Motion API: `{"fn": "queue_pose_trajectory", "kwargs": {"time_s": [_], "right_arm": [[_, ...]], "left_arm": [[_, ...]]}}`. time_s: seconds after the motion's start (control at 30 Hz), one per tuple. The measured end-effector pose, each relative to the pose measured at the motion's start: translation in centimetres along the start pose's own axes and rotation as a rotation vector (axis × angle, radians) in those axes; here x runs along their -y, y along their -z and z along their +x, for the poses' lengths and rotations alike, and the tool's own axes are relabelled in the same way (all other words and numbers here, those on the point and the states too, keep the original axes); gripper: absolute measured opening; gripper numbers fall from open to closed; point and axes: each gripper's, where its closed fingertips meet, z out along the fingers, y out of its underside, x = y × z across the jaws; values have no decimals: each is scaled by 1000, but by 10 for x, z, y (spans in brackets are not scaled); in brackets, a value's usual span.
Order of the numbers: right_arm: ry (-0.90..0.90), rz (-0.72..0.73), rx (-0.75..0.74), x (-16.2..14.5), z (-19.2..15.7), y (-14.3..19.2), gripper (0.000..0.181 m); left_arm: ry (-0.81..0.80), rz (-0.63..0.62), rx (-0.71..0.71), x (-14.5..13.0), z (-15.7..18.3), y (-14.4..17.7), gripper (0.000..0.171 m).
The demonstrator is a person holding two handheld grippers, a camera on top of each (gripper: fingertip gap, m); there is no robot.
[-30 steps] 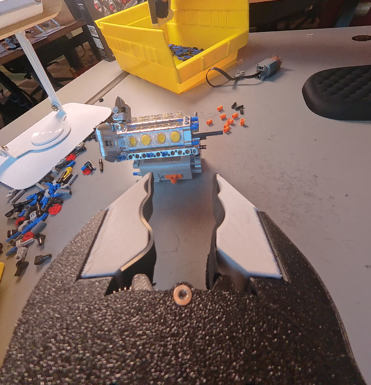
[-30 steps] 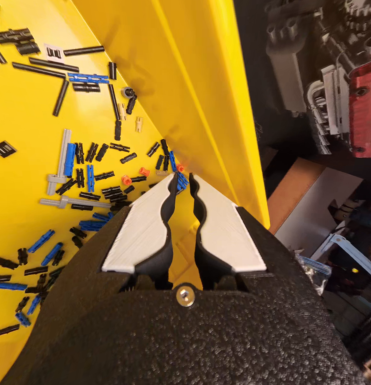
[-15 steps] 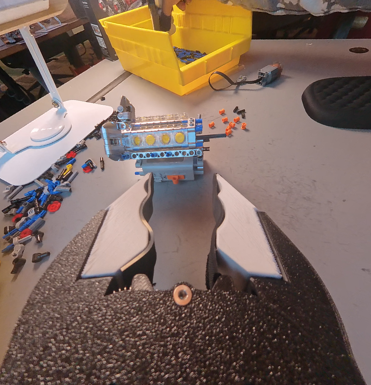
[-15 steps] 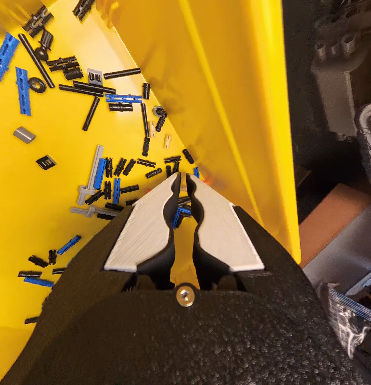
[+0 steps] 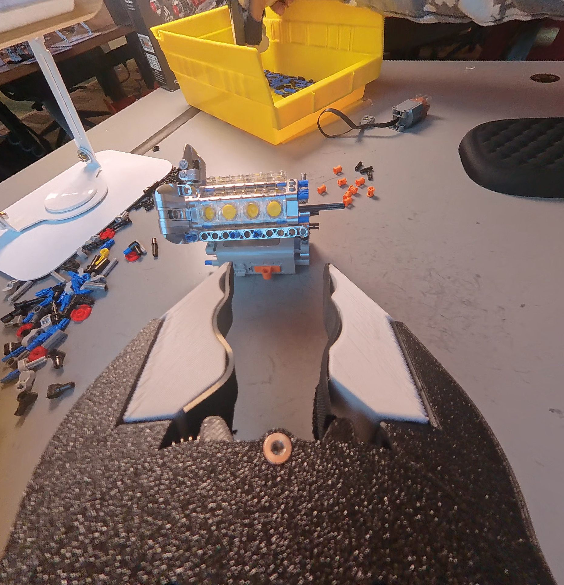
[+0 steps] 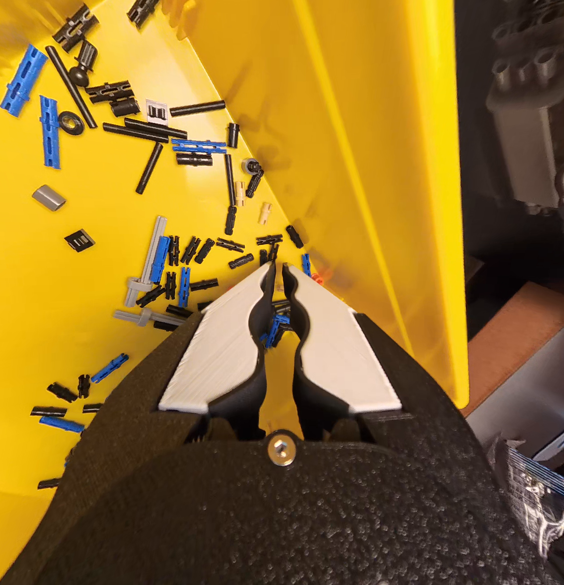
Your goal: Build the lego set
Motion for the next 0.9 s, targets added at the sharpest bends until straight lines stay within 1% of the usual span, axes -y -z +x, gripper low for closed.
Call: {"fn": "queue_pose_trajectory", "kwargs": {"time_s": [0.1, 0.2, 0.37, 0.47, 0.63, 0.73, 0.9], "right_arm": [[-23, 49, 77, 8, -11, 6, 8], [-41, 86, 64, 12, -5, 14, 8], [-54, 68, 96, 8, -9, 12, 7], [-128, 75, 136, 10, -14, 10, 6], [-176, 94, 183, 14, -19, 9, 3], [-200, 62, 186, 9, -20, 6, 0], [-241, 69, 207, 7, -21, 6, 0]], "left_arm": [[1, -1, 0, 0, 0, 0, 54], [2, 0, -1, 0, 0, 0, 54], [2, -1, -1, 0, 0, 0, 54], [3, -2, -1, 0, 0, 0, 54], [5, -1, -1, 0, -1, 0, 54], [8, -1, -2, 0, -1, 0, 54], [6, -1, -3, 0, 0, -1, 54]]}}
